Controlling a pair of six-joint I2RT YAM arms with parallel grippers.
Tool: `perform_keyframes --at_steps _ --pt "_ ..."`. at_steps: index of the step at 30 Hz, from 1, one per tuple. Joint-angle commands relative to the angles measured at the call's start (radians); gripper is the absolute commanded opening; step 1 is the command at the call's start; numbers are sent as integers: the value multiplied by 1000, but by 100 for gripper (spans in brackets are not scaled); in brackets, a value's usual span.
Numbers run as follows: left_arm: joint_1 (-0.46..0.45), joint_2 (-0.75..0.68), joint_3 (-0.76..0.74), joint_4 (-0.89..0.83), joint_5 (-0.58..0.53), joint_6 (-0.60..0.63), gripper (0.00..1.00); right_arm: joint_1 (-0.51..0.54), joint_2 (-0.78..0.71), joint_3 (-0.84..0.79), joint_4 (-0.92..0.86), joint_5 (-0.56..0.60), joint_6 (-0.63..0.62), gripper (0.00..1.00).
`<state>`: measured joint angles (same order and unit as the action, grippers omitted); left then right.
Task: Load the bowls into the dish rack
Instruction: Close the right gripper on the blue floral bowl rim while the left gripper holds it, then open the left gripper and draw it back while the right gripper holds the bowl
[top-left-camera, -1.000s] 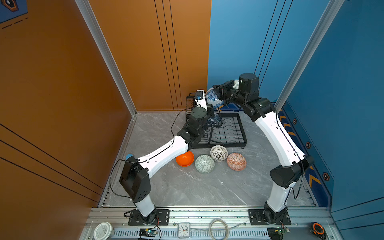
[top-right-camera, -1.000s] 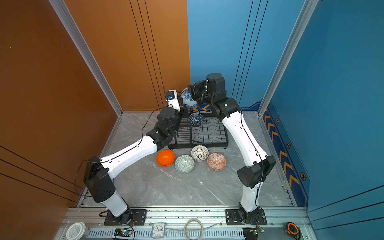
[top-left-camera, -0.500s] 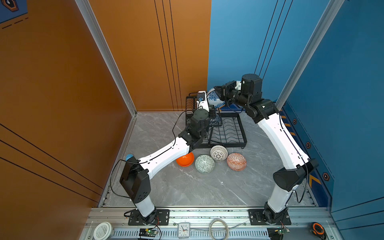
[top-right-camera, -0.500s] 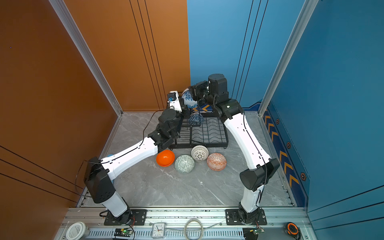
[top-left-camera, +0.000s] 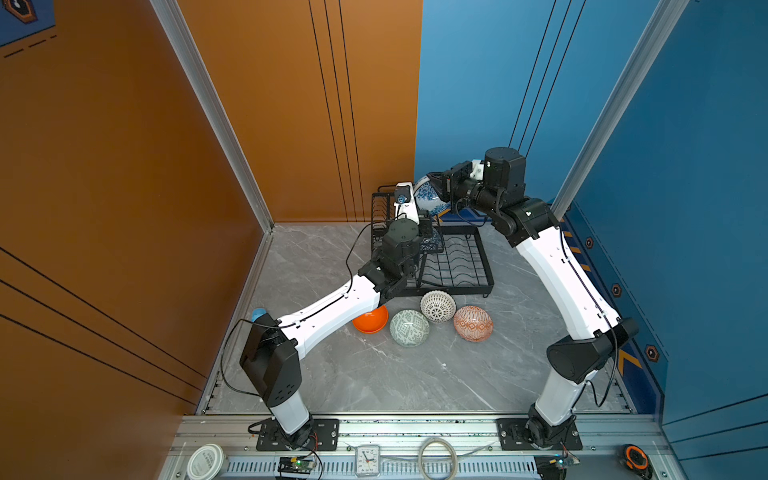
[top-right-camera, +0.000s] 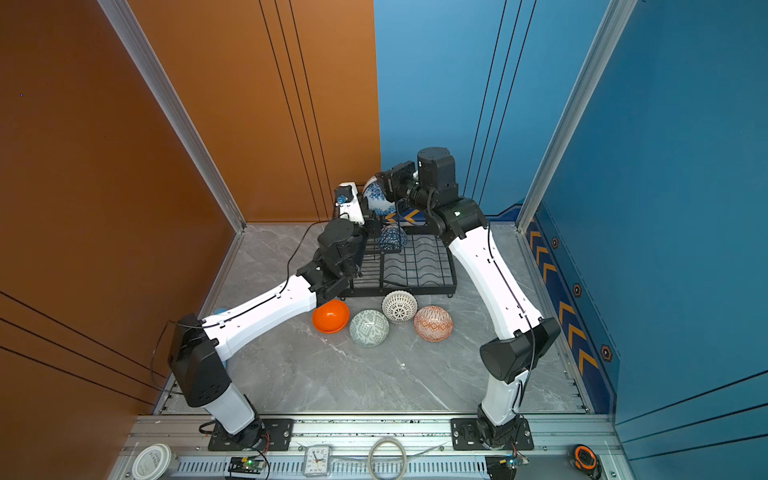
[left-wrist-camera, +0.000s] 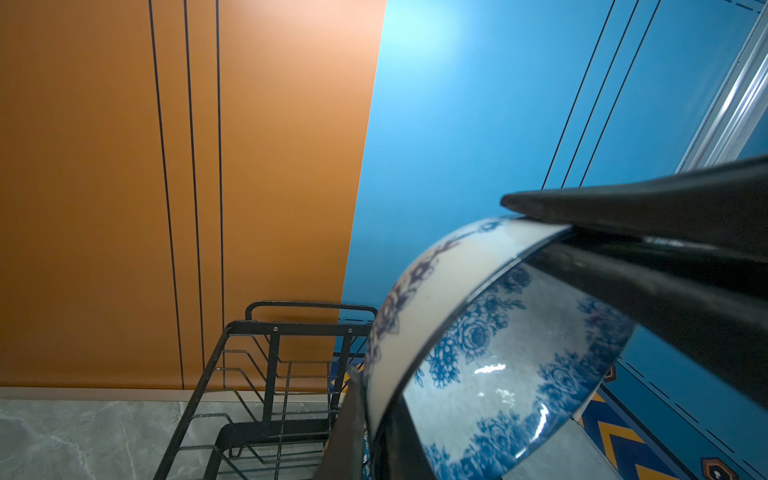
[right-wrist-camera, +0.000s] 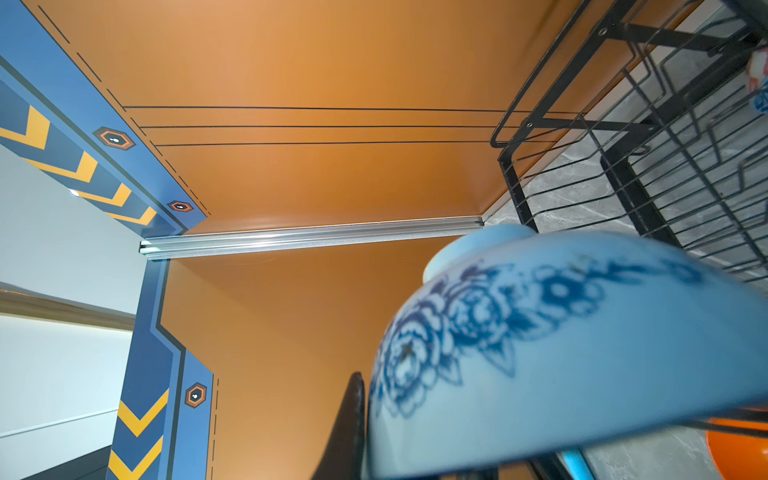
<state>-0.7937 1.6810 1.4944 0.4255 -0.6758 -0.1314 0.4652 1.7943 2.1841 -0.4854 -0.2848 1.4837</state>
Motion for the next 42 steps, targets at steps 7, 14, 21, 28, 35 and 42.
perform_keyframes --at_steps 7,14,21,28,35,42 --pt "-17 -54 70 44 -28 23 24 -59 12 25 27 64 -126 0" --pt "-18 -66 66 7 -33 -5 52 -82 20 46 31 41 -151 0" --pt "-18 -96 54 -78 -73 -51 98 -120 8 37 44 14 -199 0" --pt "4 -117 102 -284 -1 -162 98 -175 -36 -18 44 -3 -242 0" --pt "67 -83 223 -567 244 -290 98 -207 -92 -112 44 7 -283 0" --pt "94 -30 325 -738 494 -229 98 -246 -131 -228 67 -11 -316 0"
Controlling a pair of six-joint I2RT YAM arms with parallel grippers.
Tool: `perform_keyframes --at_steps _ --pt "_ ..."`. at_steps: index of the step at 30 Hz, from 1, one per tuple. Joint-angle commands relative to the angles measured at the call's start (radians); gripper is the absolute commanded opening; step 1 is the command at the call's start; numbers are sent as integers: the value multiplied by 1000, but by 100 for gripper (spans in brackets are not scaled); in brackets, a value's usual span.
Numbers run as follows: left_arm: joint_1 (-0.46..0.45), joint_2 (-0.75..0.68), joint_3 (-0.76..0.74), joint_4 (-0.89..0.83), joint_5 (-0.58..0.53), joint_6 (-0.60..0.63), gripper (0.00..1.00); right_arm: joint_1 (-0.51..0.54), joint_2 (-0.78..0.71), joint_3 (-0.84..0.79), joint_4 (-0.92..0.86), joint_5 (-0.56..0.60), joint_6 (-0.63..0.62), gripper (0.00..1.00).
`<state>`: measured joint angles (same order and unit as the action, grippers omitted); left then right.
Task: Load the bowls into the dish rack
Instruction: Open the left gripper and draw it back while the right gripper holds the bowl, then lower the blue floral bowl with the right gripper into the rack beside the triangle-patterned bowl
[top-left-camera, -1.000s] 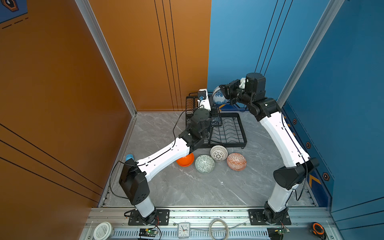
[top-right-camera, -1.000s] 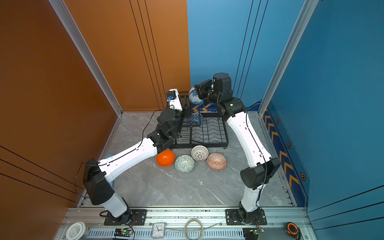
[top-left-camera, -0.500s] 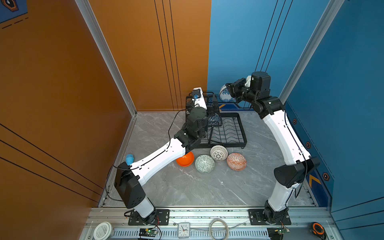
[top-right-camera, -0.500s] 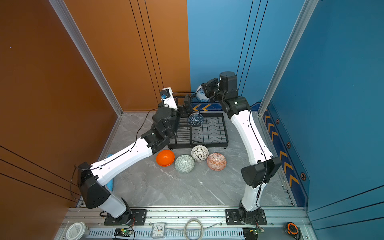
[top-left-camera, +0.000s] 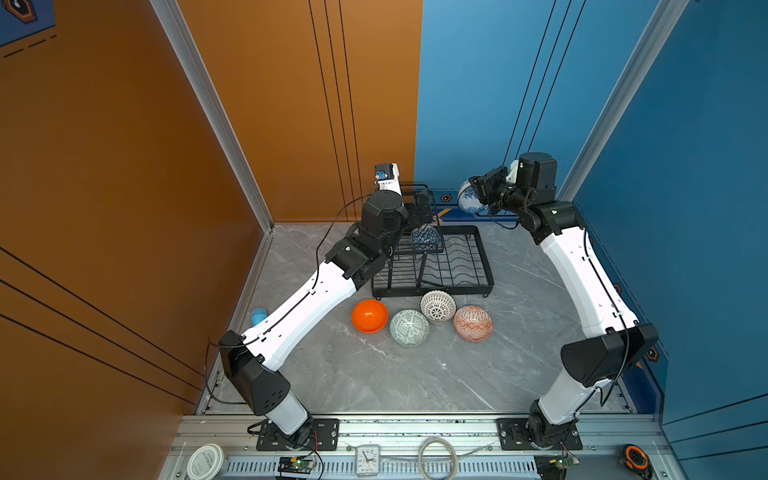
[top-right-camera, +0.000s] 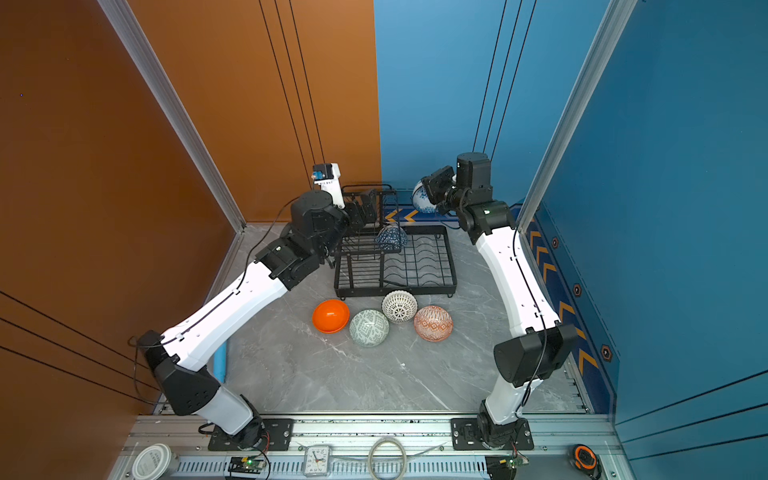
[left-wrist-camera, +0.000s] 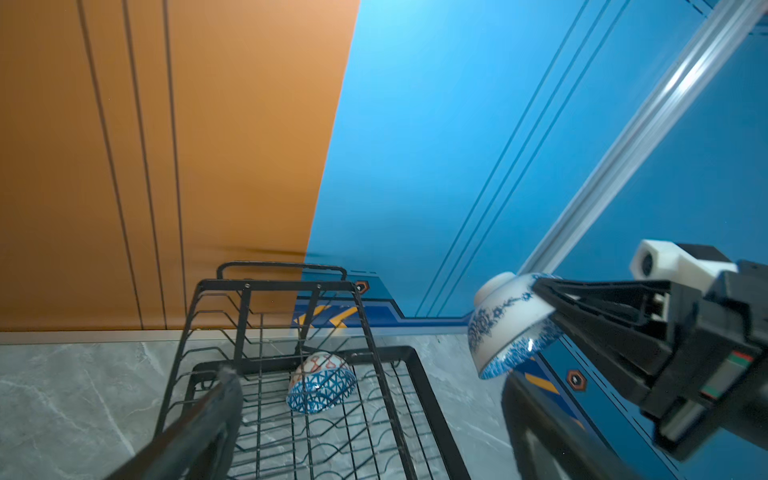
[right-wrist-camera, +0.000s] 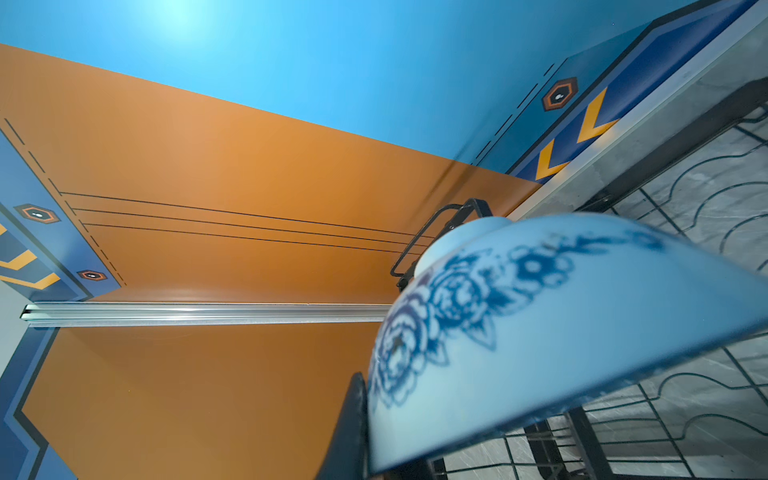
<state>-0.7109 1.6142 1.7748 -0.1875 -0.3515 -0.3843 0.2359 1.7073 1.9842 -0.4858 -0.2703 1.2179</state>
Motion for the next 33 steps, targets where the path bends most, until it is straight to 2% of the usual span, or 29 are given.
perform_keyframes --at_steps 1,3,12,21,33 --pt "15 45 62 -147 197 43 98 -17 -43 -38 70 -26 -62 0" --pt "25 57 81 -163 267 83 98 -23 -45 -70 87 -28 -62 0" --pt "71 131 154 -228 347 212 98 -58 -63 -318 306 -8 -55 0" --pt "84 135 123 -250 351 345 98 -58 -8 -460 433 -2 -101 0" --pt "88 138 119 -268 359 421 98 -20 95 -595 693 -58 -51 0"
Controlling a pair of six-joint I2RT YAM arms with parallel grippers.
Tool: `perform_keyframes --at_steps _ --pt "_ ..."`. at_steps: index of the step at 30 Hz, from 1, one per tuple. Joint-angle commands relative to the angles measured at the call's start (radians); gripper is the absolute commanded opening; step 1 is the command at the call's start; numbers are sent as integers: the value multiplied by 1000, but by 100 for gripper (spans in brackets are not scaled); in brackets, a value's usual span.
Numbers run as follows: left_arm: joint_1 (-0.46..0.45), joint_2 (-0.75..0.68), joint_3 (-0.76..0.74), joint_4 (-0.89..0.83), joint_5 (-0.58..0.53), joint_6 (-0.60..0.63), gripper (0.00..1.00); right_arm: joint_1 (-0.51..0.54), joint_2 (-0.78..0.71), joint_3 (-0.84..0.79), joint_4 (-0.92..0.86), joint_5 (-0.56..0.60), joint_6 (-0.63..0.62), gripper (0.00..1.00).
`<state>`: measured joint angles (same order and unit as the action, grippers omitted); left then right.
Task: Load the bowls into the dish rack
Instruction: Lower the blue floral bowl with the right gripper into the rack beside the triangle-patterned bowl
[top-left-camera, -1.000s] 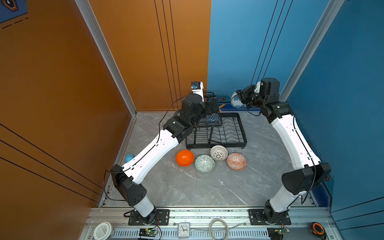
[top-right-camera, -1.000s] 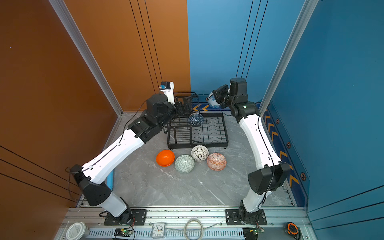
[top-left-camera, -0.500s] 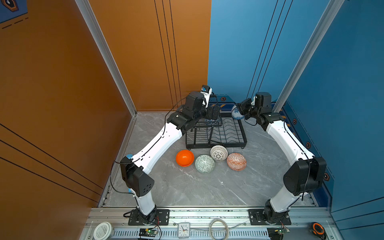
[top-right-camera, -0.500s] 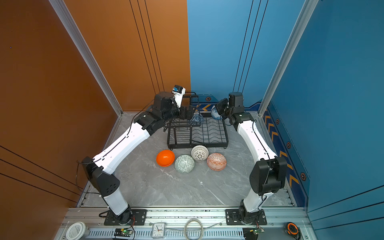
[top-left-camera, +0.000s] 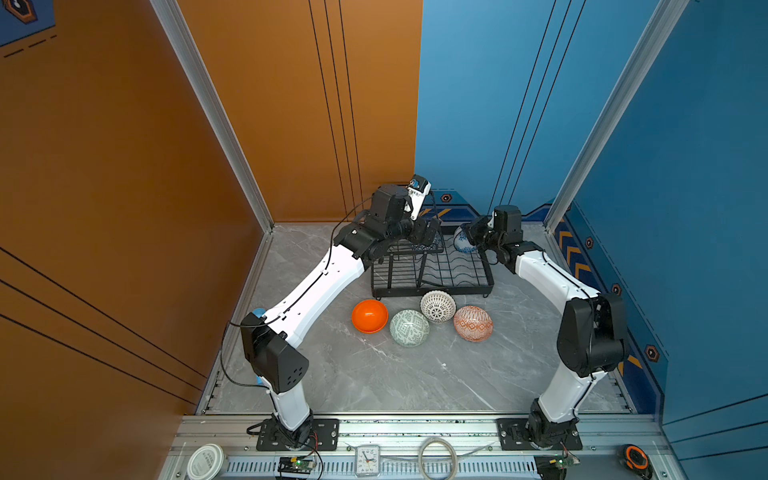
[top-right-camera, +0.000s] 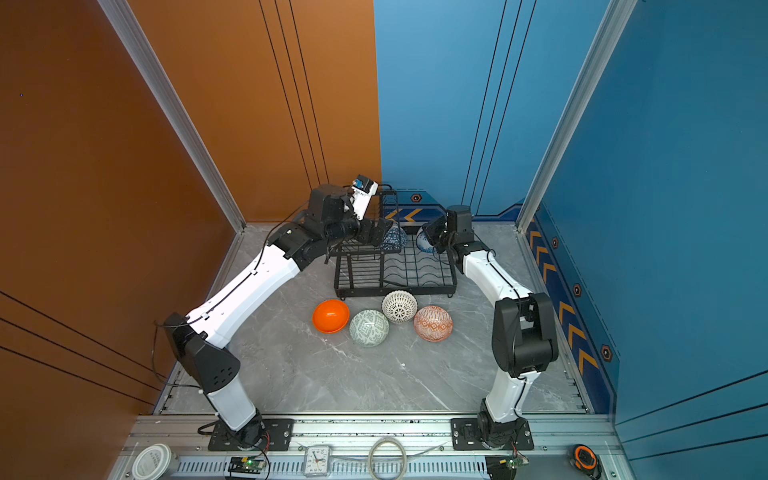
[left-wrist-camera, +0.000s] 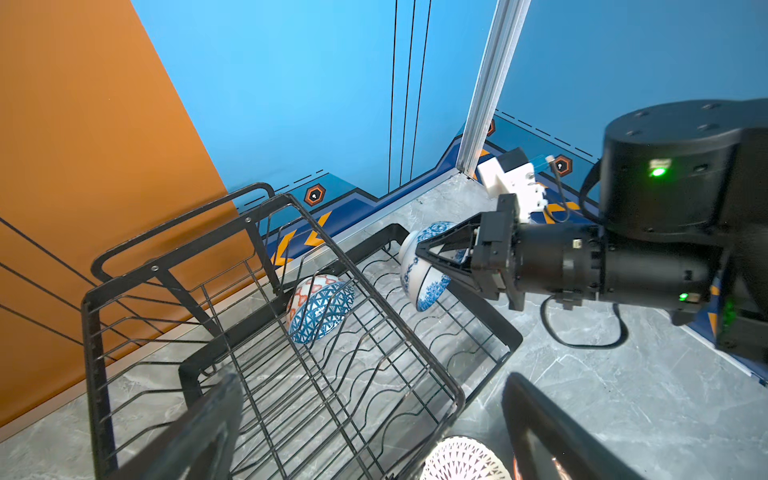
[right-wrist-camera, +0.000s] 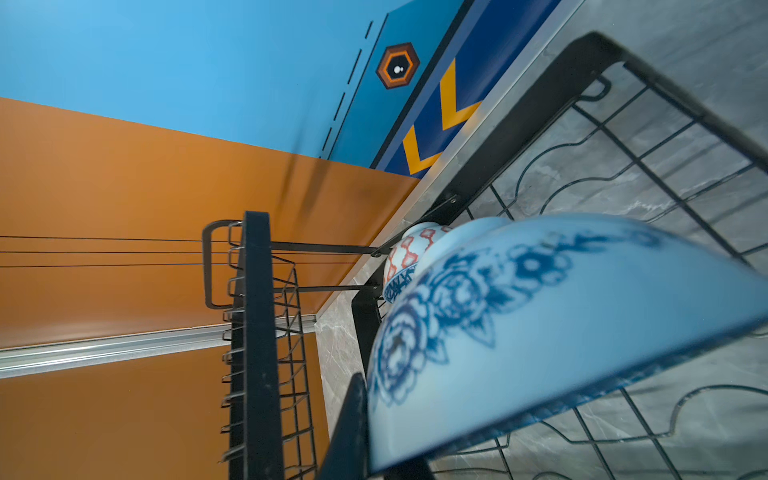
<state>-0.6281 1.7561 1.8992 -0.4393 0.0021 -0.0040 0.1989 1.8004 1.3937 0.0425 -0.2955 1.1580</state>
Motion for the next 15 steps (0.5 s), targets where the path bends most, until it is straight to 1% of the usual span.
perform_keyframes --at_steps 1,3,7,12,15 --pt "6 -6 -3 -16 1 47 98 19 13 0 171 -42 10 0" --pt "6 -7 3 -22 -6 57 98 28 40 13 169 -52 11 0" --pt "10 -12 2 -34 -1 66 98 45 72 -3 220 -48 29 0" --pt "15 -29 -23 -33 17 63 98 59 116 -30 323 -59 69 0" --pt "20 -42 -41 -33 19 63 98 67 138 -34 354 -59 83 0"
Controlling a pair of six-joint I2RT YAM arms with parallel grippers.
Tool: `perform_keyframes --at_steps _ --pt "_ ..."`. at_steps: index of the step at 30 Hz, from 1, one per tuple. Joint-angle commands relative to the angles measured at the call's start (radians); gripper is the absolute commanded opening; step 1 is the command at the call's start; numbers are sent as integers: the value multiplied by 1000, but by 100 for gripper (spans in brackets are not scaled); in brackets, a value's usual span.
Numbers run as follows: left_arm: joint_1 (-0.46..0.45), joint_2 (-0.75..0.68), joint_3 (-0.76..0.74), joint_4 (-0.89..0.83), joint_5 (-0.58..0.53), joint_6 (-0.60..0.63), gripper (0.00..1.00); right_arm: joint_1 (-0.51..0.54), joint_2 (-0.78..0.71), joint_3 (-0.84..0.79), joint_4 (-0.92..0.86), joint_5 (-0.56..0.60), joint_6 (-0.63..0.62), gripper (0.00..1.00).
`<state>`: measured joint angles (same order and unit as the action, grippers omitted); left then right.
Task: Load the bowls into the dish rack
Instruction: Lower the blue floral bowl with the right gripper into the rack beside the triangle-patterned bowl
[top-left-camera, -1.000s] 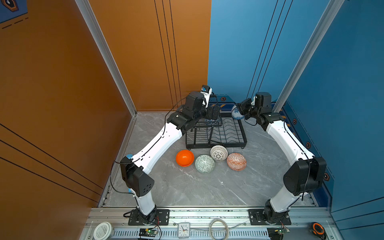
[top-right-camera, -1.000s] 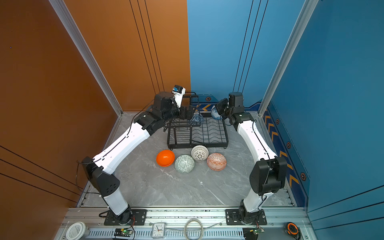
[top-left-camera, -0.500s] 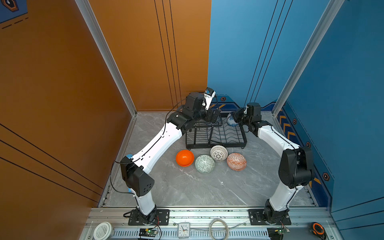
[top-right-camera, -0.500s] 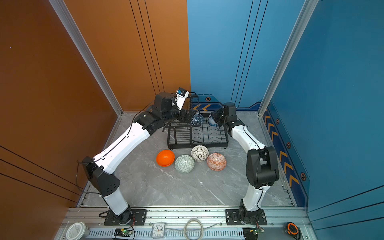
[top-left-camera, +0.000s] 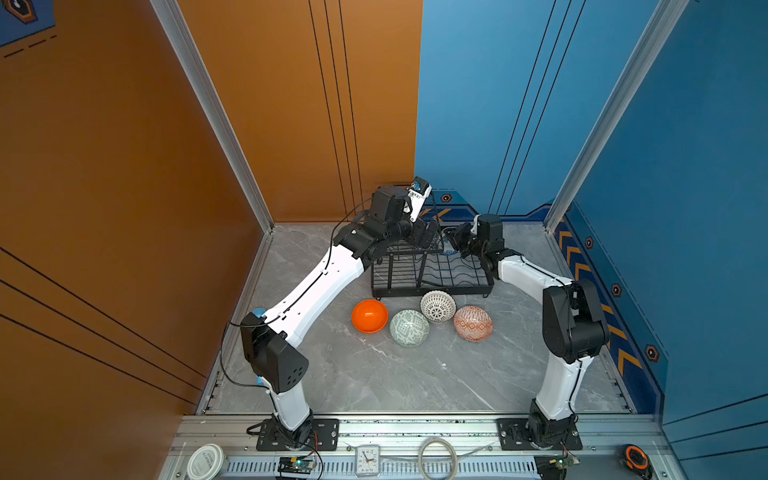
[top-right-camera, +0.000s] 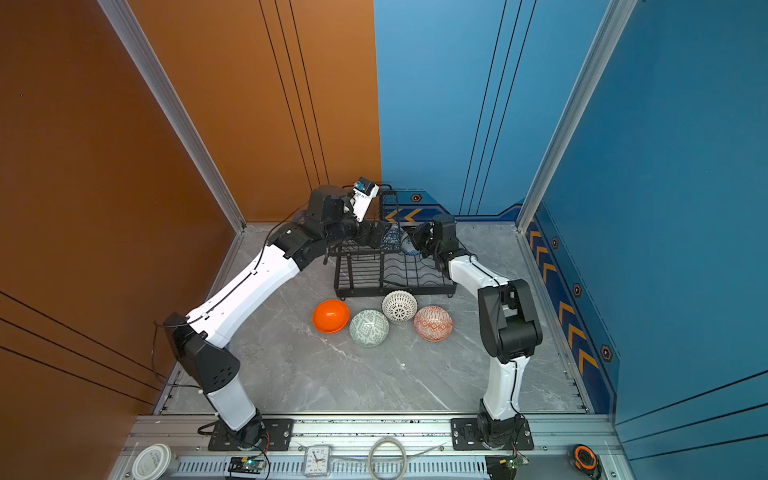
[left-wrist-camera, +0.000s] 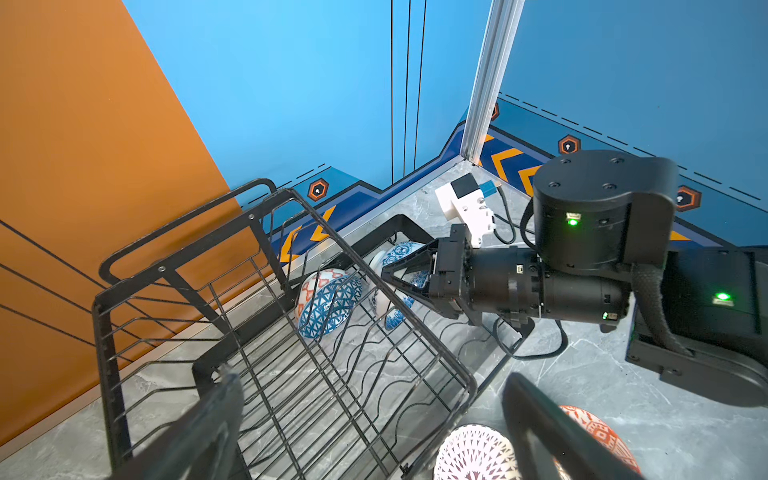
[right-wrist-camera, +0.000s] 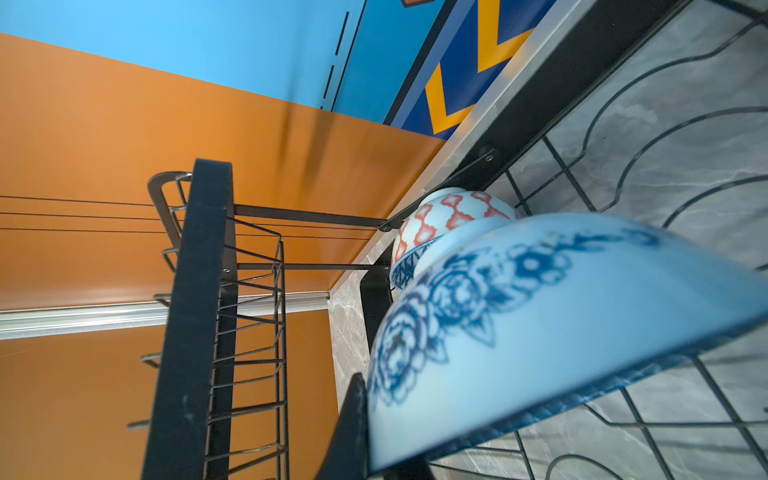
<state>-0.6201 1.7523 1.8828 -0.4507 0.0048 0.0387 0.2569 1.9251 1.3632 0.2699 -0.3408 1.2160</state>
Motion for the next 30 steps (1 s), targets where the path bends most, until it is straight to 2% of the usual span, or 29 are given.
perform_keyframes --at_steps 1,30 --pt "13 -42 -30 -22 16 20 98 14 18 -3 133 -15 27 0" --pt "28 -53 -66 -14 -6 36 98 85 187 56 293 13 133 0"
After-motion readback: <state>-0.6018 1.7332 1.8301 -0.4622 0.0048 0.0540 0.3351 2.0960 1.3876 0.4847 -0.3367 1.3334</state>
